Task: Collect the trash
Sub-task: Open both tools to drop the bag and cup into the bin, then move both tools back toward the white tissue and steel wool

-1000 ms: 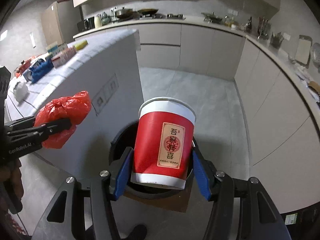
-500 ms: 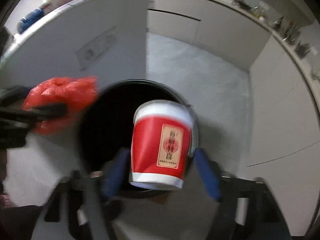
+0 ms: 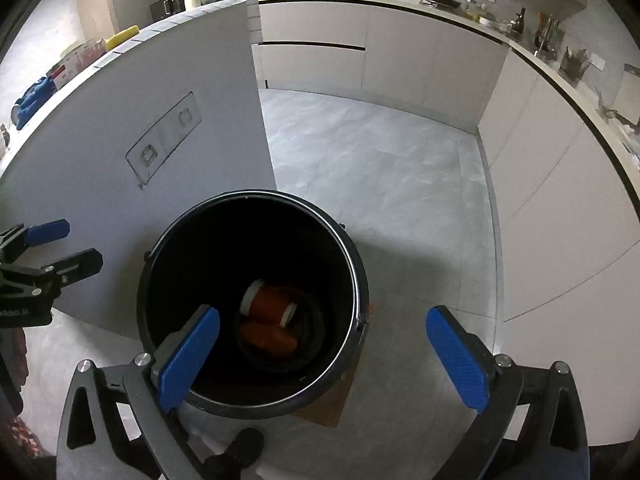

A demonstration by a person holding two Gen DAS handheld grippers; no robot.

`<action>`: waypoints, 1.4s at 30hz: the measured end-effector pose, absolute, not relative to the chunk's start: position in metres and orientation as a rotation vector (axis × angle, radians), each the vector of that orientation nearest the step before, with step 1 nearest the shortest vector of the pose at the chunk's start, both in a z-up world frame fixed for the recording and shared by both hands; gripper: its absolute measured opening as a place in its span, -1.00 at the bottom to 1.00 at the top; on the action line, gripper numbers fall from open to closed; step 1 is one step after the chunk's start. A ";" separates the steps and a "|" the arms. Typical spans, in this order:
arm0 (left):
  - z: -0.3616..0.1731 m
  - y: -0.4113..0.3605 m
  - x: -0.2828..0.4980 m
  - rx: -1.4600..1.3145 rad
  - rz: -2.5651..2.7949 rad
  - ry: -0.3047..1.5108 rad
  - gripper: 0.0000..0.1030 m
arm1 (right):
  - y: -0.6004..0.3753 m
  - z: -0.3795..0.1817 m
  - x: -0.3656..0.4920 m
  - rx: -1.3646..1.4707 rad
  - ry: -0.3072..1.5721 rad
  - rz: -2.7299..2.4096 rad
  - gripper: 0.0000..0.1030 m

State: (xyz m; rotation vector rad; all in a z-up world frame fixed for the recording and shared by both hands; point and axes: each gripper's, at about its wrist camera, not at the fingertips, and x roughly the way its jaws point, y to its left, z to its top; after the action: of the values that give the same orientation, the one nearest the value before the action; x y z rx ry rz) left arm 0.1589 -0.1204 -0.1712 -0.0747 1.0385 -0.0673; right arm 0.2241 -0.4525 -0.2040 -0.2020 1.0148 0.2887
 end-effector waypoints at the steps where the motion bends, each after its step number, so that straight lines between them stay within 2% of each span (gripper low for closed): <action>1: -0.168 -0.120 0.158 -0.071 -0.067 1.030 0.92 | -0.453 -0.202 0.223 -0.207 1.013 0.280 1.00; 7: -0.143 -0.119 0.148 -0.070 -0.076 0.978 0.92 | -0.451 -0.181 0.219 -0.193 0.984 0.252 1.00; 20: -0.070 -0.077 0.118 -0.102 -0.061 0.828 0.94 | -0.416 -0.088 0.186 -0.137 0.830 0.247 1.00; 31: -0.034 0.010 0.079 -0.152 0.044 0.733 0.95 | -0.340 -0.038 0.146 -0.124 0.705 0.345 1.00; 42: -0.026 0.109 0.031 -0.217 0.225 0.682 0.95 | -0.227 -0.024 0.124 -0.188 0.702 0.470 1.00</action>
State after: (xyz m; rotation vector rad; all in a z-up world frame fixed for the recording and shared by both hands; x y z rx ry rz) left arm 0.0305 0.1095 -0.0261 -0.2167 0.6820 0.2246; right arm 0.1242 -0.2270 -0.0241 -0.1881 0.7022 0.4699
